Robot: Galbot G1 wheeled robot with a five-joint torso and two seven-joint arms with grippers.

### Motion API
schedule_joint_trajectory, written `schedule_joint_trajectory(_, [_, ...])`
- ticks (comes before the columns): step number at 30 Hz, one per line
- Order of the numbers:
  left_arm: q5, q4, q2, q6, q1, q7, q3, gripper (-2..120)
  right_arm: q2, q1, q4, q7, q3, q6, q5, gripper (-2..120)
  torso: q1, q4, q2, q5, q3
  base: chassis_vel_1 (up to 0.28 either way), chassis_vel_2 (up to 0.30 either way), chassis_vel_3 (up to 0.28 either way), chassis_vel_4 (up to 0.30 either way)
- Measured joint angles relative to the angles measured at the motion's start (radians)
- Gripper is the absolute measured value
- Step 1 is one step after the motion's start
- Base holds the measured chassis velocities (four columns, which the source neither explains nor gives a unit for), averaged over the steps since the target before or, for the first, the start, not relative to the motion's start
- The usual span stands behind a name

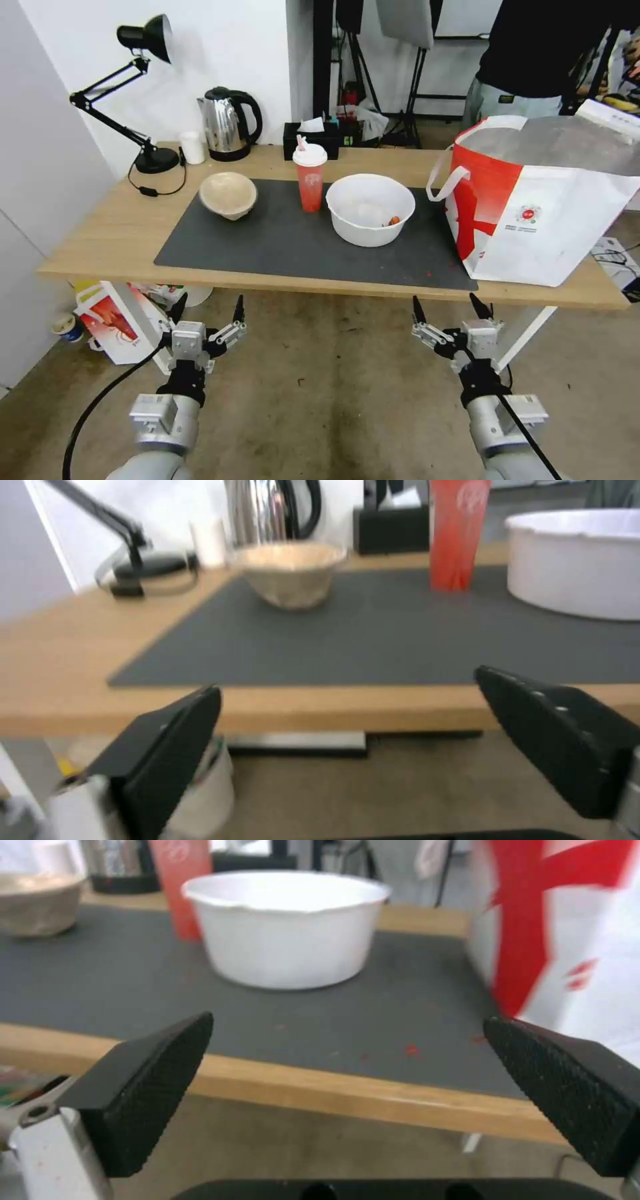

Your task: Pick up the trash from the table and place it into the takeout bag.

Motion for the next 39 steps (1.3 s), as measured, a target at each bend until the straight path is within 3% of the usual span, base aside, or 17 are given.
schedule_joint_trajectory(13, [-0.238, -0.037, 0.035, 0.340, -0.088, -0.022, 0.006, 100, -0.219, 0.187, -0.009, 0.079, -0.161, -0.345, 0.140, 100, 0.000, 0.0000, 0.000, -0.0007, 0.000, 0.000, 0.000, 0.000, 0.000])
schedule_joint_trajectory(19, [-0.261, -0.077, 0.054, 0.328, -0.091, 0.007, -0.013, 100, -0.327, 0.257, 0.013, 0.115, -0.212, -0.492, 0.217, 100, 0.000, 0.0003, 0.000, 0.0008, 0.000, 0.000, 0.000, 0.000, 0.000])
schedule_joint_trajectory(20, [-0.260, -0.079, 0.055, 0.321, -0.089, 0.010, -0.013, 100, -0.337, 0.259, 0.031, 0.119, -0.205, -0.497, 0.226, 100, 0.000, 0.0002, 0.000, -0.0010, 0.000, 0.000, 0.000, 0.000, 0.000])
schedule_joint_trajectory(22, [-0.259, -0.083, 0.055, 0.315, -0.086, 0.012, -0.015, 100, -0.345, 0.257, 0.042, 0.119, -0.199, -0.500, 0.232, 100, 0.000, -0.0004, 0.000, -0.0013, 0.000, 0.000, 0.000, 0.000, 0.000])
schedule_joint_trajectory(23, [-0.255, -0.089, 0.054, 0.310, -0.082, 0.013, -0.017, 100, -0.349, 0.254, 0.047, 0.119, -0.196, -0.500, 0.236, 100, 0.000, -0.0003, 0.000, 0.0008, 0.000, 0.000, 0.000, 0.000, 0.000])
schedule_joint_trajectory(25, [-0.240, -0.097, 0.052, 0.297, -0.076, 0.016, -0.017, 100, -0.355, 0.250, 0.054, 0.114, -0.190, -0.489, 0.237, 100, 0.000, -0.0003, 0.000, -0.0007, 0.000, 0.000, 0.000, 0.000, 0.000])
schedule_joint_trajectory(39, [-0.199, -0.137, 0.050, 0.253, -0.051, 0.023, -0.029, 100, -0.383, 0.295, 0.072, 0.067, -0.157, -0.399, 0.269, 100, 0.000, -0.0001, 0.000, -0.0001, 0.000, 0.000, 0.000, 0.000, 0.000])
